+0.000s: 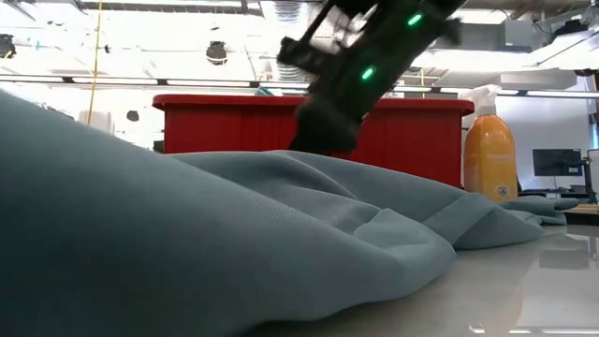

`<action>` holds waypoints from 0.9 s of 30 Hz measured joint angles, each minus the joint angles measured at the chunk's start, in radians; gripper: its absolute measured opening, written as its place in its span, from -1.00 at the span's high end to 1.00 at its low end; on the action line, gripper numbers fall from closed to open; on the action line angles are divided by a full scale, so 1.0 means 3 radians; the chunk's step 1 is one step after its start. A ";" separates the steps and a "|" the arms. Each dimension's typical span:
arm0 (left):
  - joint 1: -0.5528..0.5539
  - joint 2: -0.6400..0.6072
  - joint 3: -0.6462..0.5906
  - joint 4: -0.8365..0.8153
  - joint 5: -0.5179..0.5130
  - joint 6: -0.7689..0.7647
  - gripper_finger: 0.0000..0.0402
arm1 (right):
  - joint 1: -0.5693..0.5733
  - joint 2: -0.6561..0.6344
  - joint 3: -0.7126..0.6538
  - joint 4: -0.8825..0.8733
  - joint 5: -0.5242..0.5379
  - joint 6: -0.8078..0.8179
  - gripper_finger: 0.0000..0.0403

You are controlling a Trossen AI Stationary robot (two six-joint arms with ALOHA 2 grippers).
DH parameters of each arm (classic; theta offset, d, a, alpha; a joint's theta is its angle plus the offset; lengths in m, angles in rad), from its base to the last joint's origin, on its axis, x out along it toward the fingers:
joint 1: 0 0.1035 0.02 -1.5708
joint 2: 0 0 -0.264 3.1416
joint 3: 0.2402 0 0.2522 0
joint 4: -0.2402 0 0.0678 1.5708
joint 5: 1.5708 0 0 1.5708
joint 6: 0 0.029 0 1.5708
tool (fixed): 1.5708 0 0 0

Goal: Fold Laundry from Bin
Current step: Fold the light blue pants

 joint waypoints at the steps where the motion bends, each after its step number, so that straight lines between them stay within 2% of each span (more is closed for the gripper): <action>1: -0.0007 0.0000 0.0000 0.0002 -0.0001 -0.0014 0.17 | -0.0037 0.0082 0.0068 -0.0010 -0.0062 -0.0115 -0.02; 6: -0.0021 -0.0001 0.0003 -0.0004 -0.0013 0.0013 0.17 | -0.0150 0.0402 0.0395 -0.0099 -0.0200 -0.0477 -0.02; 10: -0.0021 -0.0001 0.0004 -0.0005 -0.0026 0.0084 0.17 | -0.0267 0.0597 0.0611 -0.0194 -0.0212 -0.0564 -0.02; 12: -0.0021 -0.0001 0.0005 -0.0005 -0.0051 0.0149 0.17 | -0.0343 0.0697 0.0698 -0.0193 -0.0347 -0.0567 0.00; 15: -0.0021 -0.0003 0.0005 -0.0001 -0.0161 0.0215 0.17 | -0.0428 0.0812 0.0842 -0.0282 -0.0579 -0.0500 0.18; 18: -0.0021 -0.0028 0.0005 0.0070 -0.0468 0.0385 0.17 | -0.0456 0.0849 0.0997 -0.0559 -0.0623 -0.0466 0.61; 20: -0.0012 -0.0055 0.0006 0.0185 -0.0921 0.0560 0.17 | -0.0436 0.0815 0.1080 -0.0750 -0.0619 -0.0475 0.88; 23: 0.0084 -0.0059 0.0010 0.0325 -0.1612 0.0716 0.17 | -0.0351 0.0669 0.1214 -0.0840 -0.0537 -0.0452 0.88; 24: 0.0167 -0.0060 0.0010 0.0374 -0.1677 0.0763 0.17 | -0.0307 0.0600 0.1254 -0.0850 -0.0503 -0.0459 0.86; 27: 0.0500 -0.0060 0.0010 0.0520 -0.1532 0.0956 0.17 | -0.0158 0.0411 0.1351 -0.0748 -0.0494 -0.0486 0.89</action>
